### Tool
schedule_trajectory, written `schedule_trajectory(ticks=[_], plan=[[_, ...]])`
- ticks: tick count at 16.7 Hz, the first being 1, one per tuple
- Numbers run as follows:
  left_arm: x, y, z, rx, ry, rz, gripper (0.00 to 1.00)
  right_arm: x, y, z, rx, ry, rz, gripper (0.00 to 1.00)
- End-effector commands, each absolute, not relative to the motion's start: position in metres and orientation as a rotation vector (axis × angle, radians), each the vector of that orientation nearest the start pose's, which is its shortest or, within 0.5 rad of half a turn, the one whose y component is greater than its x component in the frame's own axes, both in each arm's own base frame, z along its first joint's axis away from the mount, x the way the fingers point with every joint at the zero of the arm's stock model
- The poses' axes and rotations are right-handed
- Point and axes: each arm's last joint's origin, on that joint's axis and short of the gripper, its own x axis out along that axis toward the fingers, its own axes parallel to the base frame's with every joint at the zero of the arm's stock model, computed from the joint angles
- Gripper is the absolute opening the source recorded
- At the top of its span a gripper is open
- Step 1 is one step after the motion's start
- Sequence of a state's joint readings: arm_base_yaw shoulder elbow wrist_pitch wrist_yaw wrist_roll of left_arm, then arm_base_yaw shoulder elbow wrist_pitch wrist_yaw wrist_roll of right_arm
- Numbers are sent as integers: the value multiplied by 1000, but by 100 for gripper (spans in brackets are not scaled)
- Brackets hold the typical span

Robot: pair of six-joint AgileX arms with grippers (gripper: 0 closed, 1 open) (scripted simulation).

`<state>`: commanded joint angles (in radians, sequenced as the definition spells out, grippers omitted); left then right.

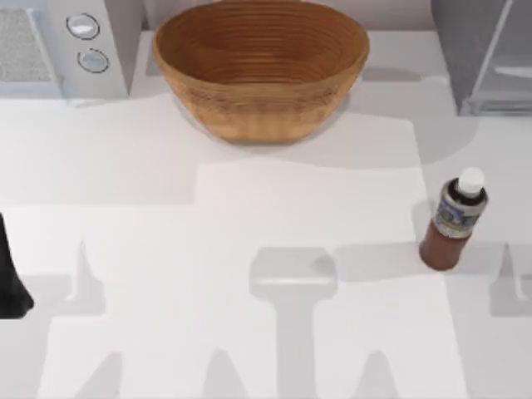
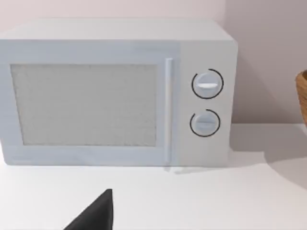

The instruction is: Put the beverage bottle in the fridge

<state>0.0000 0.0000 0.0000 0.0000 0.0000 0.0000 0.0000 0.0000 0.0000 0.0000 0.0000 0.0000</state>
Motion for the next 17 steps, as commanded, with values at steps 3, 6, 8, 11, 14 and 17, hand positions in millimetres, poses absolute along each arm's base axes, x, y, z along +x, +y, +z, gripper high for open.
schedule_trajectory(ticks=[3, 6, 8, 11, 14, 17], plan=[[106, -1, 160, 0, 0, 0, 100, 106, -1, 160, 0, 4, 1, 100], [106, -1, 160, 0, 0, 0, 100, 112, -2, 159, -4, 23, 23, 100], [106, -1, 160, 0, 0, 0, 100, 118, -2, 159, -9, 34, 54, 100], [106, -1, 160, 0, 0, 0, 100, 132, -2, 161, -18, 44, 129, 100], [106, -1, 160, 0, 0, 0, 100, 150, -1, 161, -28, 48, 233, 100], [106, -1, 160, 0, 0, 0, 100, 170, -1, 155, -40, 49, 354, 100]])
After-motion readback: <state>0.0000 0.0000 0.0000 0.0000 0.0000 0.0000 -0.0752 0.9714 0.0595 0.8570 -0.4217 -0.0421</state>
